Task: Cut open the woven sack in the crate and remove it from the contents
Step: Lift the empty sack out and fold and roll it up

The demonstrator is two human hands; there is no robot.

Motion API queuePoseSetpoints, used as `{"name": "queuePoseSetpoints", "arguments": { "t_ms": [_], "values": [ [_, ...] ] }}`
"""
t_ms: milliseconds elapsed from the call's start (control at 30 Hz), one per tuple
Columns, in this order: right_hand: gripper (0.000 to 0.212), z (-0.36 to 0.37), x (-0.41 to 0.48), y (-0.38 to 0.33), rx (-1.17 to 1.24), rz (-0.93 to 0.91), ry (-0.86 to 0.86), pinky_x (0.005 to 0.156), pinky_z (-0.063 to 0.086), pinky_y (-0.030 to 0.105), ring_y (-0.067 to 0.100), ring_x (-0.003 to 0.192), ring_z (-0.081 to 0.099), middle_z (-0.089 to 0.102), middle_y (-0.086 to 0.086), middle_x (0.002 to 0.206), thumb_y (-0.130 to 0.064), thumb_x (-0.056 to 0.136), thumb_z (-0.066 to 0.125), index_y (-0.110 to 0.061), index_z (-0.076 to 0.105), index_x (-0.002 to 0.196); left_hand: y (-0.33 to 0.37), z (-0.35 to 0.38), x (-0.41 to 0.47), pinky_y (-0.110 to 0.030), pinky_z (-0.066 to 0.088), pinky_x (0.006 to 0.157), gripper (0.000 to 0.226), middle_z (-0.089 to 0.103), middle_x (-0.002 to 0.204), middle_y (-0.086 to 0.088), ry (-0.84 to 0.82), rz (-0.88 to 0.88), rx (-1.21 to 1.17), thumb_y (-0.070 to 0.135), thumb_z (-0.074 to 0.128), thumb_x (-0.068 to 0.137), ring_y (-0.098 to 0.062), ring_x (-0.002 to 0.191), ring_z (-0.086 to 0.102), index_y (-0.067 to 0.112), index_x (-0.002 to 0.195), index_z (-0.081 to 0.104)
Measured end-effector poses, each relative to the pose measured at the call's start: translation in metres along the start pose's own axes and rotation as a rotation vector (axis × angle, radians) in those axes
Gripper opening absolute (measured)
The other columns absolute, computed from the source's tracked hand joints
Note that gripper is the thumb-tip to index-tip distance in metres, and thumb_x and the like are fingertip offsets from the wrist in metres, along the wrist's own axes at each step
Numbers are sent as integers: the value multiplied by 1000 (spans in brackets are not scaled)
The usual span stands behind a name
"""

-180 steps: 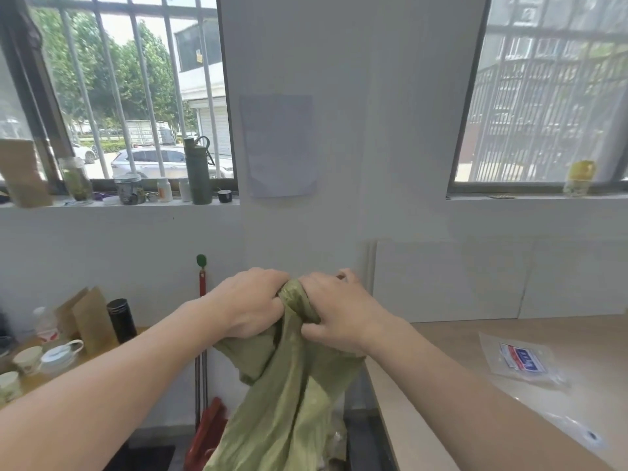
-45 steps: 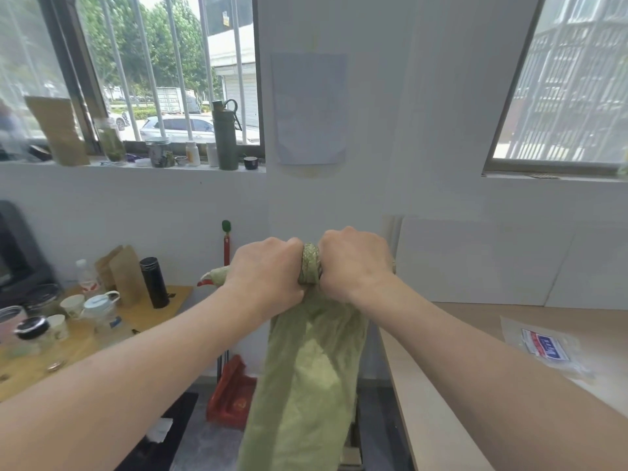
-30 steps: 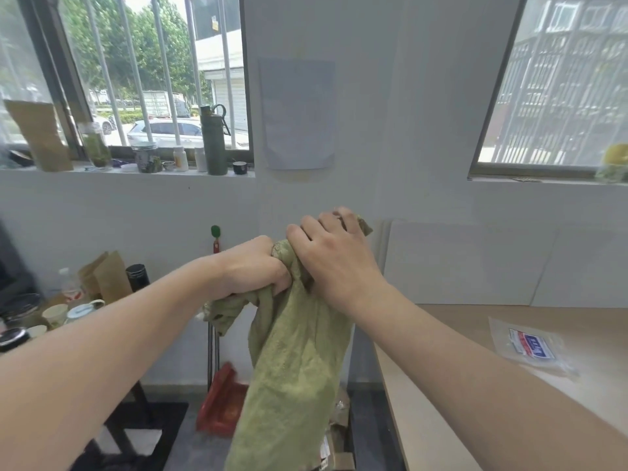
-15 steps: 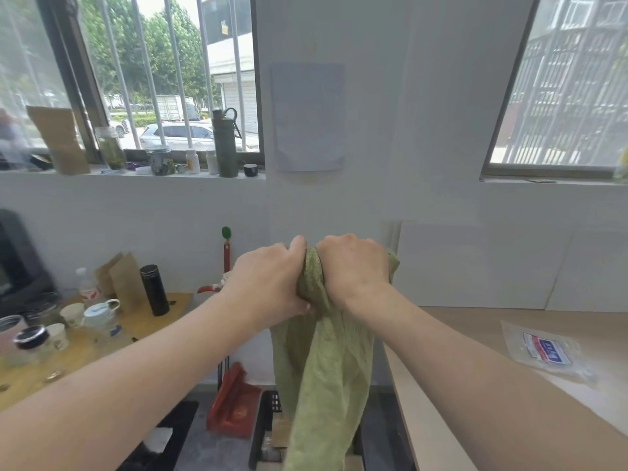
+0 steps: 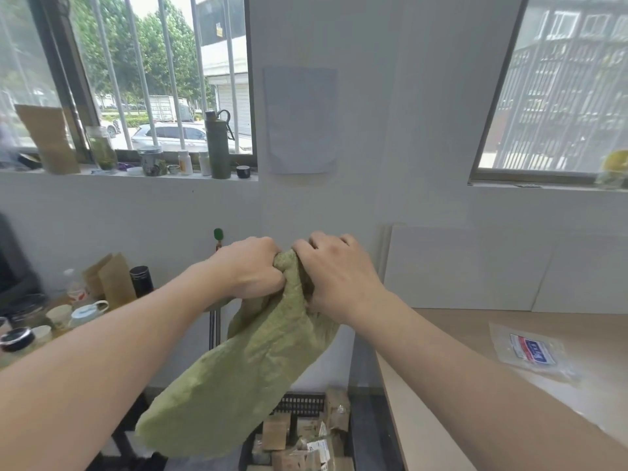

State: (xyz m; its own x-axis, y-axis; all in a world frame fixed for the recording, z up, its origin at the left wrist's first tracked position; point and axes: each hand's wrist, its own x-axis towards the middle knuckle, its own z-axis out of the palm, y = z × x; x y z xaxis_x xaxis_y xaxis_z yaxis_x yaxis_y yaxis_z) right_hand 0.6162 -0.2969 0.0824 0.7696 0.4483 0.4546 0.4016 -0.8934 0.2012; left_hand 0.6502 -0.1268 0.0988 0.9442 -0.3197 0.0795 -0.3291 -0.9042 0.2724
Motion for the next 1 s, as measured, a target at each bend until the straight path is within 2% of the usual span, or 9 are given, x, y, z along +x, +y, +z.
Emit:
{"name": "queuePoseSetpoints", "arguments": {
  "t_ms": [133, 300, 433, 533, 633, 700, 800, 900, 1000],
  "values": [
    [58, -1, -1, 0, -89, -52, 102, 84, 46, 40, 27, 88, 64, 63, 2, 101, -41, 65, 71, -18, 59, 117, -4, -10, 2, -36, 36, 58, 9, 49, 62, -10, -153, -47, -328, 15, 53, 54, -22, 59, 45, 10, 61, 52],
    [40, 1, 0, 4, -153, -31, 186, 59, 31, 36, 31, 65, 59, 59, 5, 76, -17, 54, 76, -12, 57, 89, 11, -12, -10, -30, 26, 50, 17, 35, 65, -11, -259, -19, -506, 9, 56, 49, -23, 58, 33, 11, 61, 44],
    [35, 2, 6, 9, -153, 21, 198, 56, 24, 32, 30, 54, 58, 58, 4, 62, -3, 54, 73, -18, 48, 74, 18, -12, -18, -32, 47, 57, 21, 52, 69, -8, -292, 31, -508, 14, 65, 66, -23, 61, 52, 3, 79, 54],
    [30, 1, 6, 9, -147, 62, 126, 56, 24, 33, 30, 60, 62, 64, 3, 67, -4, 72, 67, -20, 41, 75, 15, -10, -22, -40, 60, 86, 54, 72, 96, 8, -228, 167, -369, 40, 86, 68, -12, 88, 70, 19, 109, 58],
    [17, 0, 1, 8, -128, 136, 50, 49, 19, 32, 31, 66, 58, 64, 0, 79, -7, 87, 53, -18, 41, 83, 17, -1, -27, -36, 54, 90, 98, 58, 109, 13, -48, 192, 70, 87, 79, 40, -11, 102, 61, 30, 112, 45],
    [15, -5, 0, 5, -73, 194, 3, 46, 20, 30, 30, 66, 54, 56, -3, 75, -8, 87, 53, -18, 40, 85, 18, 11, -26, -38, 54, 79, 89, 53, 104, 10, 127, 200, 258, 84, 77, 48, -17, 95, 60, 27, 105, 39],
    [21, -12, 3, 0, 48, 222, -98, 57, 33, 32, 29, 71, 50, 44, -4, 73, -13, 81, 60, -20, 42, 90, 11, 22, -21, -38, 49, 62, 55, 51, 85, 8, 365, 252, 285, 57, 71, 70, -27, 82, 65, 27, 98, 35],
    [27, -19, 4, 2, 138, 222, -165, 63, 37, 33, 28, 78, 52, 53, -2, 85, -15, 78, 66, -22, 44, 94, 4, 23, -18, -35, 42, 58, 42, 59, 80, 4, 417, 240, 257, 40, 67, 71, -31, 77, 65, 27, 104, 43],
    [30, -19, 2, 7, 235, 189, -176, 66, 38, 34, 30, 91, 62, 61, 0, 96, -22, 76, 66, -21, 45, 97, 1, 21, -16, -35, 46, 58, 45, 64, 80, 2, 415, 260, 284, 32, 63, 66, -33, 74, 64, 27, 107, 46]
  ]
}}
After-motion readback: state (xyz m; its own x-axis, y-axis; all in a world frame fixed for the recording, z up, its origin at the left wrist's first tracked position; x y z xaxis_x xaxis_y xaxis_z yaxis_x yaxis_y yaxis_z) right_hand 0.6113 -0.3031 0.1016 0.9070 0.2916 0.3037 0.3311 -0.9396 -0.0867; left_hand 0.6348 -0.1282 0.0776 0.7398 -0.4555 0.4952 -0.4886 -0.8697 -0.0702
